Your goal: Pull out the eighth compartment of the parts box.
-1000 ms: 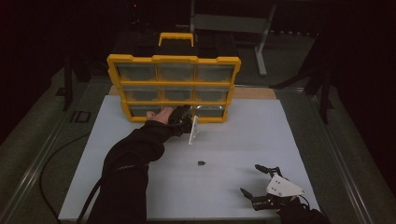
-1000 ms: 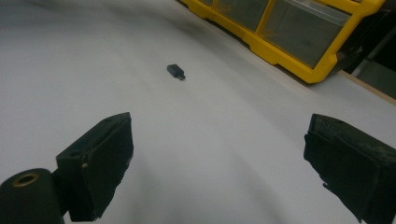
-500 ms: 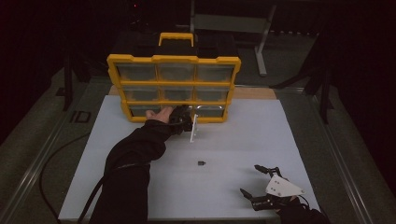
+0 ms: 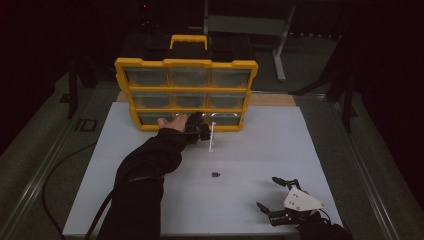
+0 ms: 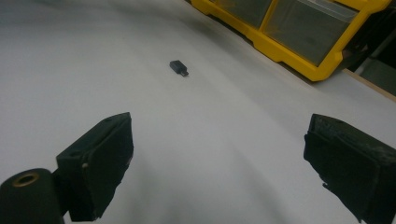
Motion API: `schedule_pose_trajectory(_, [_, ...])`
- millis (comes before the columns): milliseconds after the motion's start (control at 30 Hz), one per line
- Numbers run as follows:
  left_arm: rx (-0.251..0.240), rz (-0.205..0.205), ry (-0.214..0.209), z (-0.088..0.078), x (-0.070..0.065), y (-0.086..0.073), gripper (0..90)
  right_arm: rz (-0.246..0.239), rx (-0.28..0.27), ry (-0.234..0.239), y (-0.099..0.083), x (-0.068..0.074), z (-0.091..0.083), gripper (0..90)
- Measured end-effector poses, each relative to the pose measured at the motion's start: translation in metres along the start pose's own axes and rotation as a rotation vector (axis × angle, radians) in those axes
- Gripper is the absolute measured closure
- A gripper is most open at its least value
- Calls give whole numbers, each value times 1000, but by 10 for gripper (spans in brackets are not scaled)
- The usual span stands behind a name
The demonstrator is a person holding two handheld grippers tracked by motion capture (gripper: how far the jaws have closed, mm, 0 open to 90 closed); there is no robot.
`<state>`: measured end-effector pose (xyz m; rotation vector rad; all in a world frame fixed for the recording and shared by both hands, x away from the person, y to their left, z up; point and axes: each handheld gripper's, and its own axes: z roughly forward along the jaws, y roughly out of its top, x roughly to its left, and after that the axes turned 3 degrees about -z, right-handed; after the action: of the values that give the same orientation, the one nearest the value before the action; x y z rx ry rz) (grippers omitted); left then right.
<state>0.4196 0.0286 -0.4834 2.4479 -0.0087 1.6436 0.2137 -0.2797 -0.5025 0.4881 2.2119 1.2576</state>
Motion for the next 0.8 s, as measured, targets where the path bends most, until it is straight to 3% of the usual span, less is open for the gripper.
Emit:
schedule_pose_trajectory(233, [9, -22, 10, 1, -1, 3, 654, 5, 2, 3, 0, 1, 1, 84])
schedule_pose_trajectory(467, [8, -9, 1, 1, 1, 4, 677, 6, 4, 5, 0, 1, 1, 84])
schedule_pose_trajectory(567, [12, -32, -1, 3, 1, 6, 707, 1, 5, 5, 0, 1, 1, 84])
schedule_pose_trajectory(800, [15, -16, 12, 4, 0, 6, 733, 11, 0, 6, 0, 1, 1, 84])
